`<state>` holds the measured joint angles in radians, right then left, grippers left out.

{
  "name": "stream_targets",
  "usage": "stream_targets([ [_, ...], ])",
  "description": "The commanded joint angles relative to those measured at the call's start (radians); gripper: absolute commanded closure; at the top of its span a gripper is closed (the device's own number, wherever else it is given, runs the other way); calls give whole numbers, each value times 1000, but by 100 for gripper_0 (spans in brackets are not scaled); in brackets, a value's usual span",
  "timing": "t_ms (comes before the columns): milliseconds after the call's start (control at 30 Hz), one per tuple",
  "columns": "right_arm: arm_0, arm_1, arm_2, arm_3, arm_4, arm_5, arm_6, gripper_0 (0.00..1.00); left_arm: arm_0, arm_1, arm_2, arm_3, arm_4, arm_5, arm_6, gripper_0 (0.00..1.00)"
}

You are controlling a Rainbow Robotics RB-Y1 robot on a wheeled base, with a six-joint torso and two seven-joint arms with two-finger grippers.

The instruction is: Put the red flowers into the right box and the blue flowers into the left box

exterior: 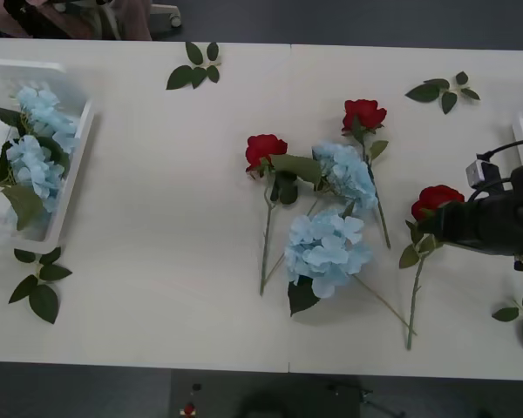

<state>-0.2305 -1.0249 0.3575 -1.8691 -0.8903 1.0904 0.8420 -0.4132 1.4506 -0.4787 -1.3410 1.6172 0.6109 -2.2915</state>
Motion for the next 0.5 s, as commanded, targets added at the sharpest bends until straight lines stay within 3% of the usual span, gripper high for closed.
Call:
stream_targets([
  [33, -16, -1, 41, 28, 36, -26, -47, 18, -4, -56, 155, -119, 142, 110, -10, 35],
  [167, -41, -1, 101, 51, 59, -52, -55, 18, -42, -187, 203, -168, 151, 136, 63, 35],
  [367, -66, 14, 138, 105, 60, -92, -57, 21, -161, -480, 201, -112, -23, 250, 260, 34],
  [500, -75, 25, 173, 119, 86, -115, -58, 43, -196, -636, 201, -76, -180, 293, 362, 31],
])
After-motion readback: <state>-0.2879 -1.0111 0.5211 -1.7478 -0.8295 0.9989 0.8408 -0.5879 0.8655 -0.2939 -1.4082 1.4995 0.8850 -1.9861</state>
